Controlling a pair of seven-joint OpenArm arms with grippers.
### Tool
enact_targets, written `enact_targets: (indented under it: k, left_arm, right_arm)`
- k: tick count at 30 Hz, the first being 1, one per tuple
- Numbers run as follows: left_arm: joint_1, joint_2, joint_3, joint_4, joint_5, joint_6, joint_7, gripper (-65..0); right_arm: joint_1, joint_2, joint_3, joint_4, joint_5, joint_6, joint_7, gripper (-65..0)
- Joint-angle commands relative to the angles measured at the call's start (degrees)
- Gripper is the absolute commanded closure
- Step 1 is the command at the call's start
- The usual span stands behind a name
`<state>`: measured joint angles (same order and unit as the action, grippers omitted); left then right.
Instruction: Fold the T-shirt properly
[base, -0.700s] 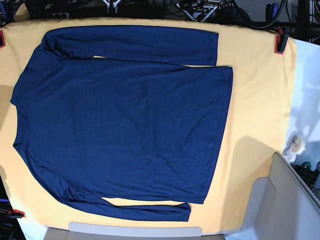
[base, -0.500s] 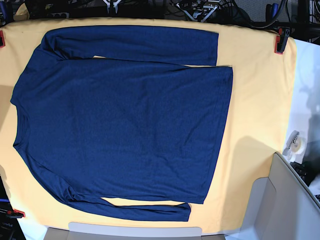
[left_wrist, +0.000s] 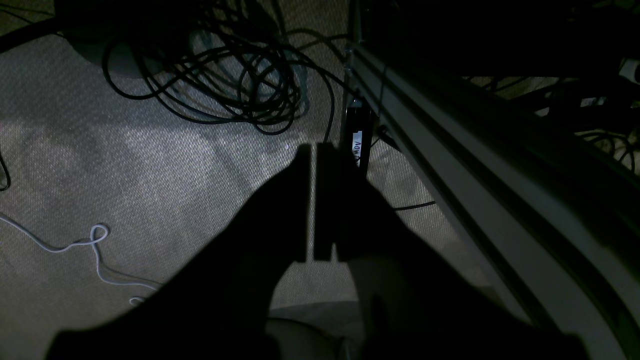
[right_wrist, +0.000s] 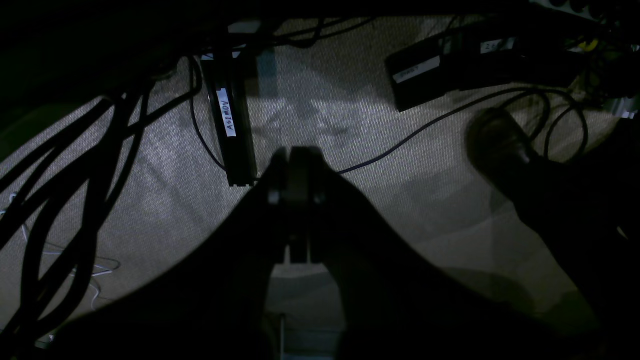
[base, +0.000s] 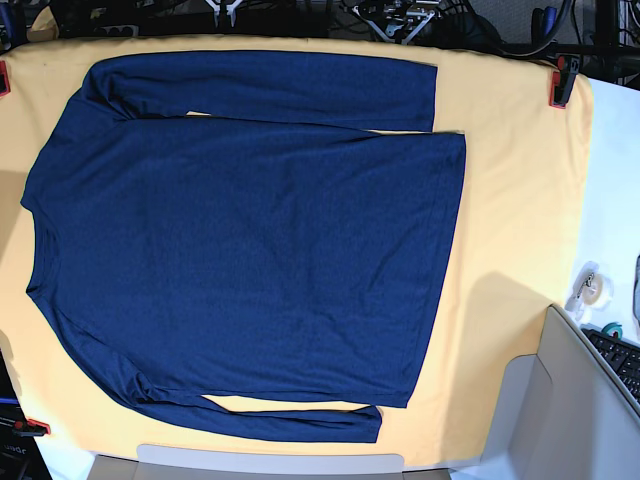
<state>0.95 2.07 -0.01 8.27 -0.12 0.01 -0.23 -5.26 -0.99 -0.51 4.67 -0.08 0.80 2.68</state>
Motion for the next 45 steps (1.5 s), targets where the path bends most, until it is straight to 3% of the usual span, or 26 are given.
enact_targets:
  k: [1, 16, 26, 29, 36, 45]
  left_arm:
    - [0.15, 0.26, -0.12, 0.21, 0.43, -0.14, -0.78, 0.0]
    - [0.15, 0.26, -0.12, 0.21, 0.43, -0.14, -0.78, 0.0]
    - [2.52, 0.09, -0.12, 1.53, 0.08, -0.14, -0.78, 0.0]
    - [6.48, 0.09, -0.12, 7.42, 0.08, -0.14, -0.08, 0.0]
    - [17.2, 0.0, -0.12, 26.14, 0.08, -0.14, 8.1, 0.0]
    - [31.88, -1.05, -0.12, 47.86, -0.01, -0.23, 9.59, 0.0]
  right_arm:
    - [-0.33, -0.1, 0.03, 0.12, -0.14, -0.23, 0.44, 0.0]
    - [-0.59, -0.19, -0.06, 1.0, -0.14, -0.23, 0.88, 0.0]
    - [-12.37, 0.16, -0.15, 17.18, -0.23, -0.49, 0.44, 0.0]
    - [-15.89, 0.25, -0.15, 21.14, -0.23, -0.49, 0.44, 0.0]
    - [-24.68, 2.53, -0.15, 33.09, -0.23, -0.49, 0.44, 0.0]
    - [-36.81, 5.43, -0.15, 49.44, -0.23, -0.49, 0.44, 0.0]
